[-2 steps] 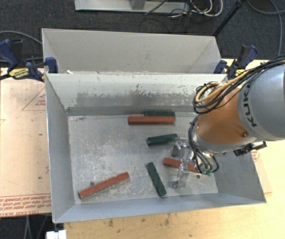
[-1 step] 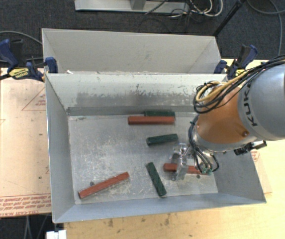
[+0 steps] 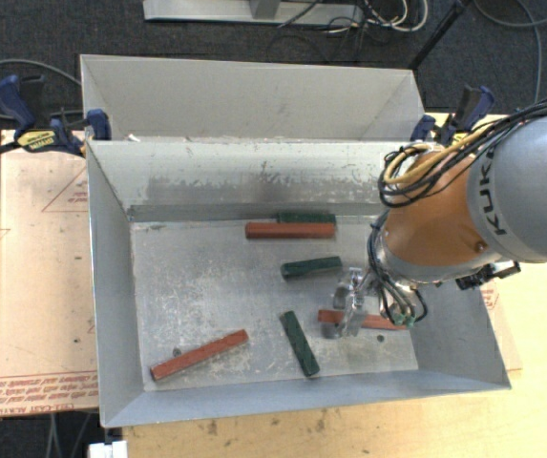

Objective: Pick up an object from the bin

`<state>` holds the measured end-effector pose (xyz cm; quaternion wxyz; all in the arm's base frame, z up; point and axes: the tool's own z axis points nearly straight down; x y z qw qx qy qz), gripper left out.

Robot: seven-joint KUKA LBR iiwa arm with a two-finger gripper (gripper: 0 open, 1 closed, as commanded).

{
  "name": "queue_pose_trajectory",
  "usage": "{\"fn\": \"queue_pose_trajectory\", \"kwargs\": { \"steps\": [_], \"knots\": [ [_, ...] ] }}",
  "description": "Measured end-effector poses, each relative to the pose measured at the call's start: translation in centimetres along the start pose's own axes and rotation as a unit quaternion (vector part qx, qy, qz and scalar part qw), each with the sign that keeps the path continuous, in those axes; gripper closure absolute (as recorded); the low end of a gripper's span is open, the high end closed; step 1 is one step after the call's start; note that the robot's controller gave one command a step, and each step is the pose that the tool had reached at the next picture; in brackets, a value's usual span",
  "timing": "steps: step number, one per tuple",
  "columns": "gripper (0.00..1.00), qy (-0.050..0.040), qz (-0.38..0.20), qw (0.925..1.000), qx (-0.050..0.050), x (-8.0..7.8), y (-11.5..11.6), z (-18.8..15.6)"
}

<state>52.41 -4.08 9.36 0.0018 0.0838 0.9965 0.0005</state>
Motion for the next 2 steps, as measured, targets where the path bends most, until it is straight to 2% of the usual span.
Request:
{"fn": "queue_pose_trajectory", "kwargs": {
  "steps": [1, 2],
  "knots": [
    [1.00, 0.0009, 0.000, 1.0000, 0.000, 0.0, 0.0, -0.3],
    [1.00, -0.0035, -0.001, 1.0000, 0.000, -0.3, 0.1, -10.2]
  ]
}}
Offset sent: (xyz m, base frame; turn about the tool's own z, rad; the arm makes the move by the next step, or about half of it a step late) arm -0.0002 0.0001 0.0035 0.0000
